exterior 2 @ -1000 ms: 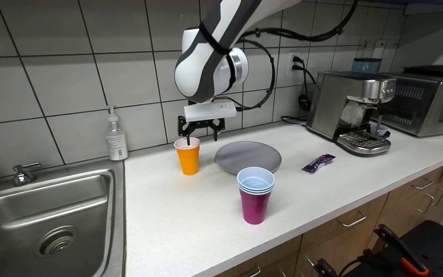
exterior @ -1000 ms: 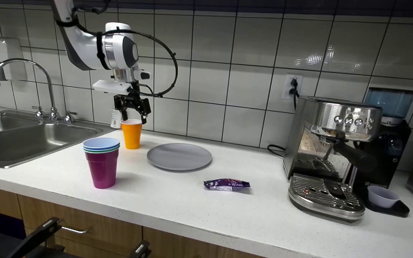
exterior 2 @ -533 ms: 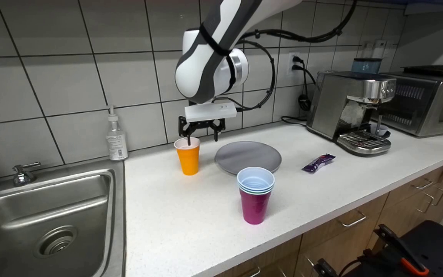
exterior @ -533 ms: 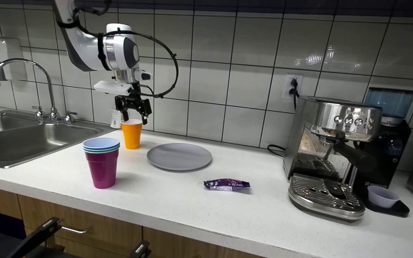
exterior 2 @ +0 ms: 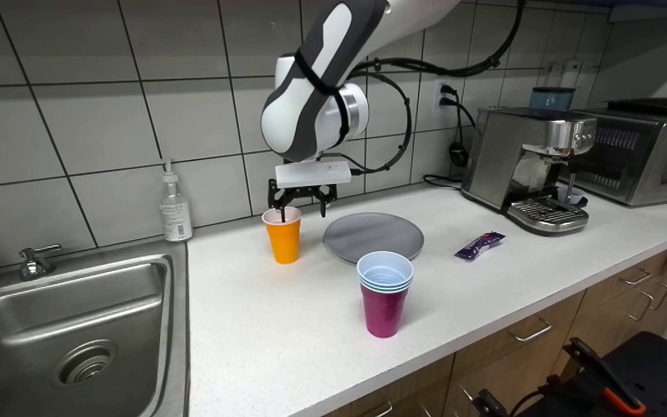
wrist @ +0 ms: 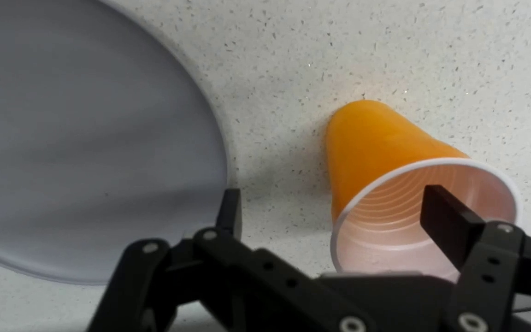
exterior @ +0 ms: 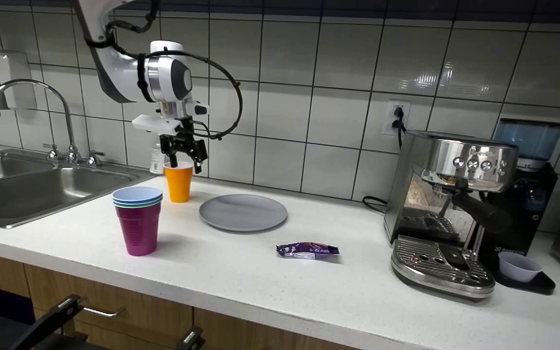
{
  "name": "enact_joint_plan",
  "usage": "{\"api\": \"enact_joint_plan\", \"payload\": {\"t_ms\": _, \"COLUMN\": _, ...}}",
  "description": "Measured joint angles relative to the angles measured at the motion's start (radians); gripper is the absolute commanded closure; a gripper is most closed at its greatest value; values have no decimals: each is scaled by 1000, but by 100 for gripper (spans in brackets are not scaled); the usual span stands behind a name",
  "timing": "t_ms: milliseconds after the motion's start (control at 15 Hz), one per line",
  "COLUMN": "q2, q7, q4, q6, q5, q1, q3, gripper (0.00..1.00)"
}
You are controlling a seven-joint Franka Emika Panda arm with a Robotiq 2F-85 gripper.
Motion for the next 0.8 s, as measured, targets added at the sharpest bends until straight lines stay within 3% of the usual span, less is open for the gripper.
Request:
{"api": "enact_joint_plan", "payload": {"t_ms": 200, "q2": 20, "q7": 12, "q4": 22, "q6": 0, "q5": 7, "q1": 4, "q3": -3, "gripper": 0}}
{"api": "enact_joint_plan", "payload": {"t_ms": 267, "q2": 26, "q7": 16, "q4": 28, "q6": 0, "q5": 9, "q1": 7, "q3": -5, "gripper": 25}}
{"api": "enact_joint_plan", "payload": {"t_ms": 333, "q2": 31, "q7": 18, "q4": 33, "q6": 0, "q5": 12, "q1": 9, "q3": -8, "gripper": 26}}
{"api": "enact_joint_plan", "payload": {"t_ms": 800, "q2": 46, "q7": 27, "q4": 53, "q6": 0, "q5": 13, "q1": 28, "q3": -28, "gripper": 82}}
